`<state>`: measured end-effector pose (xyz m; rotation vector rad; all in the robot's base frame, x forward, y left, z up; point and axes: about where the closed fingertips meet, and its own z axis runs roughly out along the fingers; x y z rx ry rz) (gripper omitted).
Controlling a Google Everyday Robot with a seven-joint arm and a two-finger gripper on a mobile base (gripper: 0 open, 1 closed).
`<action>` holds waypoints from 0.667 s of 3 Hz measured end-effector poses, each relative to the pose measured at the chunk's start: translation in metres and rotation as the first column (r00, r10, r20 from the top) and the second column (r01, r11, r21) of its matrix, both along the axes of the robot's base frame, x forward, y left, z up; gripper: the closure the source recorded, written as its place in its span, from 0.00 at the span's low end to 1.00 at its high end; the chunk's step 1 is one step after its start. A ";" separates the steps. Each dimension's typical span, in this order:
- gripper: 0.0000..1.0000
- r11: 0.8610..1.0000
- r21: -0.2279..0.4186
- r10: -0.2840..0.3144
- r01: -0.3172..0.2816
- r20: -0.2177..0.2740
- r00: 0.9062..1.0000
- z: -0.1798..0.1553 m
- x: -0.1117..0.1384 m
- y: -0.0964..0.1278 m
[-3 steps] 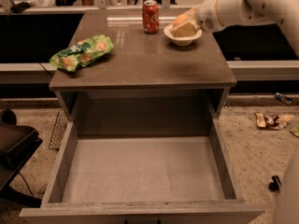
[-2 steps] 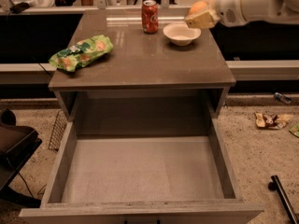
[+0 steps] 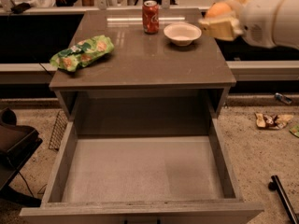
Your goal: Place orange into top drawer
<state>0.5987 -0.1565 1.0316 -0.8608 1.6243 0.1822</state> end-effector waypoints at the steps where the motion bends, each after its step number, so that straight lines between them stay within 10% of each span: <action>1: 1.00 0.999 -0.020 -0.044 0.042 -0.117 0.992 -0.062 -0.043 -0.030; 2: 1.00 0.999 -0.046 -0.015 0.004 -0.260 0.965 -0.120 -0.075 -0.047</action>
Offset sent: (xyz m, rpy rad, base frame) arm -0.1033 -0.0743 -0.1843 -0.0640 0.4196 0.0144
